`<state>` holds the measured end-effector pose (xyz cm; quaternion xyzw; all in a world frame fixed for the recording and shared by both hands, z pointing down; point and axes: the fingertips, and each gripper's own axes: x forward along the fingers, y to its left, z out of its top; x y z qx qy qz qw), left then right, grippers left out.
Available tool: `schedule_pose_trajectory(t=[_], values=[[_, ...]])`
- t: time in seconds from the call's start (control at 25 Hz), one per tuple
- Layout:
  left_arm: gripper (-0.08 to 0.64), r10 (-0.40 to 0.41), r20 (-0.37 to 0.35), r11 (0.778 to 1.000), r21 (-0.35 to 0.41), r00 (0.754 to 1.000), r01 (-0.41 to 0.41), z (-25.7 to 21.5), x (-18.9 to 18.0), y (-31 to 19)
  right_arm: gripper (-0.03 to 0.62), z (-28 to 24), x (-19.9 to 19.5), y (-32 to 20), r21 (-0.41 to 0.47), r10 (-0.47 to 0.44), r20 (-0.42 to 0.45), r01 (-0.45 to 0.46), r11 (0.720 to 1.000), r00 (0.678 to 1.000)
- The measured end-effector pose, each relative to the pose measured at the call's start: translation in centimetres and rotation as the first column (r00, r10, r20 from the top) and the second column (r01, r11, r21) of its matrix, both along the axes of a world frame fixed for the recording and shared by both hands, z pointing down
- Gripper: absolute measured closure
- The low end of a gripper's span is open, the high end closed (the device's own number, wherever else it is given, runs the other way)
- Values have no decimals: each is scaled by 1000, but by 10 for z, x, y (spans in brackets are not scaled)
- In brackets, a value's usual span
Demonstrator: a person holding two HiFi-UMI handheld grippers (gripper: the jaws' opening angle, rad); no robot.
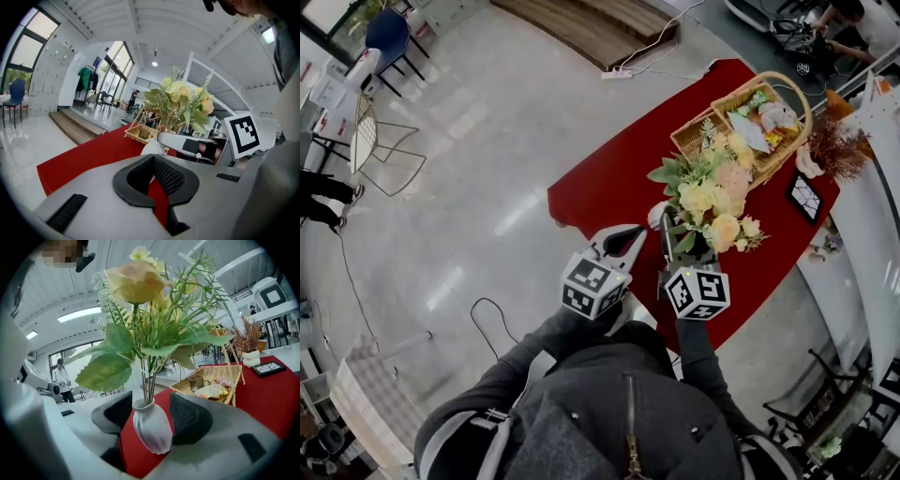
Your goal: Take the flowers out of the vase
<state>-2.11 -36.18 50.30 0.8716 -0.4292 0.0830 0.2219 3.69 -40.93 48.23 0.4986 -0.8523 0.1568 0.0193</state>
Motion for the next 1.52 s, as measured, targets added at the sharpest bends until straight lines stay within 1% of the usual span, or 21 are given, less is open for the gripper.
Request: schedule_pose_trajectory(t=[0.28, 0.4, 0.44, 0.48, 0.52, 0.6, 0.8, 1.12, 1.32, 1.52], values=[[552, -13, 0, 1000, -11, 1000, 13, 3, -2, -1, 383, -7, 1, -9, 50, 4, 11, -4, 999, 1000], [552, -16, -1, 1000, -12, 1000, 16, 3, -3, -1, 385, -12, 4, -12, 74, 18, -9, -18, 997, 1000], [552, -16, -2, 1000, -12, 1000, 16, 2, -3, -1, 402, -14, 3, -12, 83, 19, -22, -17, 996, 1000], [552, -16, -4, 1000, -12, 1000, 16, 2, -3, 0, 476, -16, 2, -11, 92, 18, -34, -15, 996, 999], [552, -15, -5, 1000, -13, 1000, 15, 2, -4, 0, 529, -17, 1, -11, 98, 15, -39, -11, 995, 999], [552, -13, -7, 1000, -14, 1000, 13, 2, -4, 0, 542, -18, -1, -10, 99, 6, -33, -2, 995, 999], [552, -22, -12, 1000, -21, 1000, 21, 5, -4, 0, 552, -18, -4, -8, 106, -13, -44, 18, 994, 999], [552, -35, -19, 999, -21, 999, 35, 6, -8, 0, 558, -23, -3, -11, 114, -11, -36, 15, 993, 999], [552, -36, -29, 999, -12, 999, 36, 2, -7, 0, 558, -32, -3, -10, 134, -15, -40, 21, 991, 999], [552, -24, -43, 1000, 7, 999, 24, -5, -12, 5, 558, -45, -12, -5, 161, -22, -42, 29, 987, 999]])
